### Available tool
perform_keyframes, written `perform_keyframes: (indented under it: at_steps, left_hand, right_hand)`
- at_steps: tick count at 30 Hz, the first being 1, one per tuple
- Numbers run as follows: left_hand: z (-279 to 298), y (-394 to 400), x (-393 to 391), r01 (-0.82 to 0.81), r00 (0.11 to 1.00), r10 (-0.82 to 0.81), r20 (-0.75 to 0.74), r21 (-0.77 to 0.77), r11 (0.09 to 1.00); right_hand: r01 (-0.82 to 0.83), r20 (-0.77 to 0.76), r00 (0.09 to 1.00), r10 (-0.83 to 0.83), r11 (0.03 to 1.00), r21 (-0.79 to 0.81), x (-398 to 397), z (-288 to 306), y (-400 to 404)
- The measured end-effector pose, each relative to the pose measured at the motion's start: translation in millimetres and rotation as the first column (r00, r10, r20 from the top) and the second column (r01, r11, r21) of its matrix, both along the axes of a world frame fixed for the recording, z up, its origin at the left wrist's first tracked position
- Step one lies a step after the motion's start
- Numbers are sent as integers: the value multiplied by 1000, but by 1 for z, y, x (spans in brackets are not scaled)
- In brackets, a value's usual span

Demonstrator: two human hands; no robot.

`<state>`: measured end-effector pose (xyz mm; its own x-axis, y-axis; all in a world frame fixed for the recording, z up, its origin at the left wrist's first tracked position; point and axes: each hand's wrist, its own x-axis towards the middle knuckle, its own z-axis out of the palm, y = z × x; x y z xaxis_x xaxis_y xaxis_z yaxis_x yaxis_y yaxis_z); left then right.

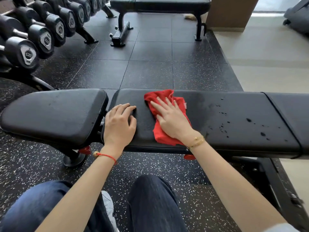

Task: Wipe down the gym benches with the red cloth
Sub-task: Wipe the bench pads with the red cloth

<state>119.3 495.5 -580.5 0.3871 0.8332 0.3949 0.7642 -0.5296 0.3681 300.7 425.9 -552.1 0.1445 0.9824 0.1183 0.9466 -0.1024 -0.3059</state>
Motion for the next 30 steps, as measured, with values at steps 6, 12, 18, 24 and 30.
perform_keyframes:
  at_steps: [6,12,18,24,30]
  left_hand:
    - [-2,1,-3,16,1000,-16,-3,-12,1000]
    - [0,0,2,-8,1000,9,-23,12,1000]
    - [-2,2,1,-3,1000,3,3,18,1000]
    - [-5,5,-3,22,1000,-23,1,18,1000]
    - [-4,2,1,11,1000,-10,-11,32,999]
  right_hand:
    - [56,-91,994,-56,998,-9,54,-2,-45]
    - [283,-21,958,-285,958,-49,85,5,17]
    - [42,-36,998,-42,999,-5,20,0,13]
    - [-2,-76,997,3,1000,22,48,-2,-56]
    - [344,-65,936,-346,938,-51,118,5,-23]
